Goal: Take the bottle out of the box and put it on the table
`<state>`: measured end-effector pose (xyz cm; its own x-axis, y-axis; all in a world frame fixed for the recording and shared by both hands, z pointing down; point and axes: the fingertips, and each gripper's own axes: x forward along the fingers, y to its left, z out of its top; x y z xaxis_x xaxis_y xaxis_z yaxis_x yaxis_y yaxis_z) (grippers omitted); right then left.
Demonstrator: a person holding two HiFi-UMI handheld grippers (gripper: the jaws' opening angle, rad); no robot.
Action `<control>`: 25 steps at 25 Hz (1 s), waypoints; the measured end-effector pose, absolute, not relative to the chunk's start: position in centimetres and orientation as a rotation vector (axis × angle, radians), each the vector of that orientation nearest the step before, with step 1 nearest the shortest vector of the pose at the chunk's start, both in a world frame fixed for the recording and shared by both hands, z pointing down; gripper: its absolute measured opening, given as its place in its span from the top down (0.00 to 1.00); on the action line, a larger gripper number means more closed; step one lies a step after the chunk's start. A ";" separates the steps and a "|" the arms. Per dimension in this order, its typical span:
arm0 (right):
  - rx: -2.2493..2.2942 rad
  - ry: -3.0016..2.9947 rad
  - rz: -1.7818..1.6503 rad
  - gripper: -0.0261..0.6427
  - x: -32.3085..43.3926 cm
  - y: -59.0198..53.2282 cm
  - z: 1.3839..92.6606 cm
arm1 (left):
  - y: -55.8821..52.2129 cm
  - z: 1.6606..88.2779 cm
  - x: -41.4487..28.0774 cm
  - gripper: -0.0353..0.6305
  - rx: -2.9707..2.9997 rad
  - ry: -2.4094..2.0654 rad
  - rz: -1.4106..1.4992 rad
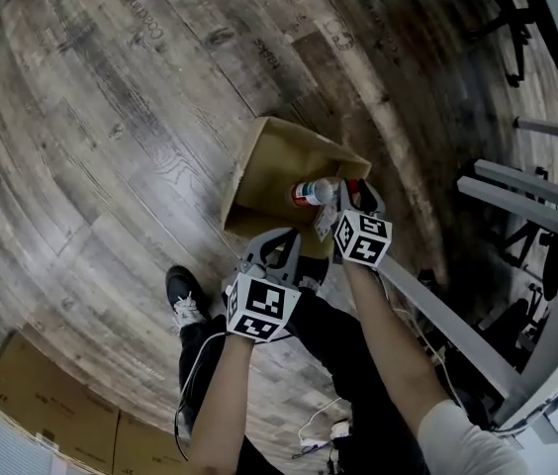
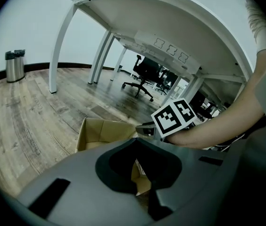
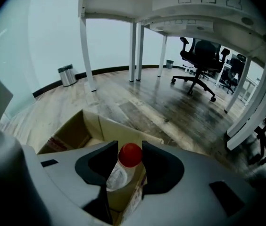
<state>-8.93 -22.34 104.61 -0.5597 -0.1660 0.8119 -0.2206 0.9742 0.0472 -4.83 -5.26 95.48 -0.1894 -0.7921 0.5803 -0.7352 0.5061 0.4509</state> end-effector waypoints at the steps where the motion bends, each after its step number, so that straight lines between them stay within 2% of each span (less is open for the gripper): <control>1: 0.252 -2.189 0.092 0.68 -8.6 -21.6 104.3 | -4.9 95.3 -4.6 0.92 1.255 -1.948 -0.091; 7: 0.158 -2.185 0.160 0.69 -7.2 -17.8 103.8 | -2.5 94.9 -3.5 0.92 1.261 -1.930 -0.078; 25: 0.057 -2.143 0.024 0.69 -4.4 -12.8 103.2 | 0.2 92.6 -2.5 0.92 1.332 -1.891 0.001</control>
